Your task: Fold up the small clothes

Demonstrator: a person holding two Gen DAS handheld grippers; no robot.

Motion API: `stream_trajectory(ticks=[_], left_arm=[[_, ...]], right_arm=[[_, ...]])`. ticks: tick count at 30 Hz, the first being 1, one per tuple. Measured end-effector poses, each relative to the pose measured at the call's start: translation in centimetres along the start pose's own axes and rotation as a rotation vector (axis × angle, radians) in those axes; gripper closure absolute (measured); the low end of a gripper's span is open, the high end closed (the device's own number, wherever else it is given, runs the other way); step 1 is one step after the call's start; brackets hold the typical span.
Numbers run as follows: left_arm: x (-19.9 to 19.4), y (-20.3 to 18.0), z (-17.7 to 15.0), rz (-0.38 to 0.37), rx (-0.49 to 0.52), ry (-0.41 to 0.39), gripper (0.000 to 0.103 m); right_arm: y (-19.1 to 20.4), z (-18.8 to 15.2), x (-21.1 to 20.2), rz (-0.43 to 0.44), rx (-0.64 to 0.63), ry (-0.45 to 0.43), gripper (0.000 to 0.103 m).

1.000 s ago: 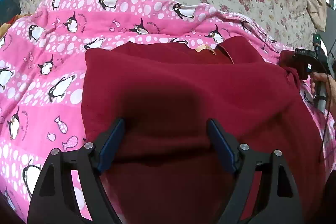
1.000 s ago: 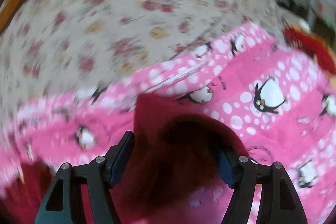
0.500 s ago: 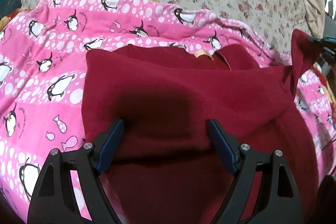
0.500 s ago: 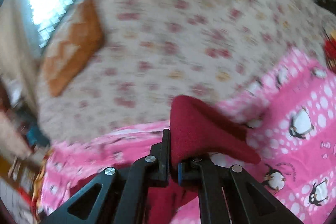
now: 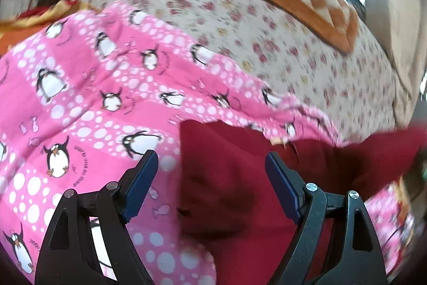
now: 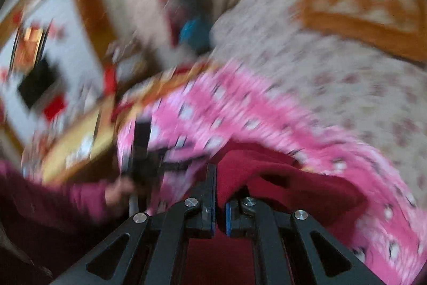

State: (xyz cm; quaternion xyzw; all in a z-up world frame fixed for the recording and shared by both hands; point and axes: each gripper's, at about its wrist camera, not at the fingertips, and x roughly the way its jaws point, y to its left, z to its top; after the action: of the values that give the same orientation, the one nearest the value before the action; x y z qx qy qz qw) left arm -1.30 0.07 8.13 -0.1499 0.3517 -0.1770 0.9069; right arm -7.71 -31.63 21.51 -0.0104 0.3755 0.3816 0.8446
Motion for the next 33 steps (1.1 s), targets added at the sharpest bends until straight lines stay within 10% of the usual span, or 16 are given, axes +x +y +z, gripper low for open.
stream_trajectory(ticks=[6, 8, 18, 23, 27, 28, 33], left_arm=[[1.0, 1.3, 0.3, -0.018, -0.060, 0.036, 0.021], [1.2, 1.1, 0.3, -0.020, -0.053, 0.045, 0.021], [2.5, -0.5, -0.5, -0.038, -0.014, 0.101, 0.021], [2.8, 0.0, -0.5, -0.015, -0.022, 0.101, 0.021], [3.3, 1.1, -0.2, 0.019, -0.055, 0.114, 0.021], [3.3, 1.3, -0.2, 0.019, -0.065, 0.115, 0.021], [1.9, 2.1, 0.5, 0.002, -0.112, 0.072, 0.021]], right_arm=[[-2.6, -0.3, 12.5, -0.224, -0.085, 0.277, 0.086], [-5.2, -0.8, 12.9, -0.309, -0.029, 0.277, 0.066], [-7.1, -1.7, 8.7, -0.251, 0.185, 0.144, 0.056], [-6.2, 0.4, 12.9, -0.242, 0.155, 0.150, 0.024], [-7.7, 0.6, 18.9, -0.245, 0.250, 0.352, 0.032], [-8.1, 0.4, 19.8, -0.229, 0.292, 0.373, 0.057], [-4.8, 0.5, 15.3, 0.017, 0.219, 0.193, 0.087]])
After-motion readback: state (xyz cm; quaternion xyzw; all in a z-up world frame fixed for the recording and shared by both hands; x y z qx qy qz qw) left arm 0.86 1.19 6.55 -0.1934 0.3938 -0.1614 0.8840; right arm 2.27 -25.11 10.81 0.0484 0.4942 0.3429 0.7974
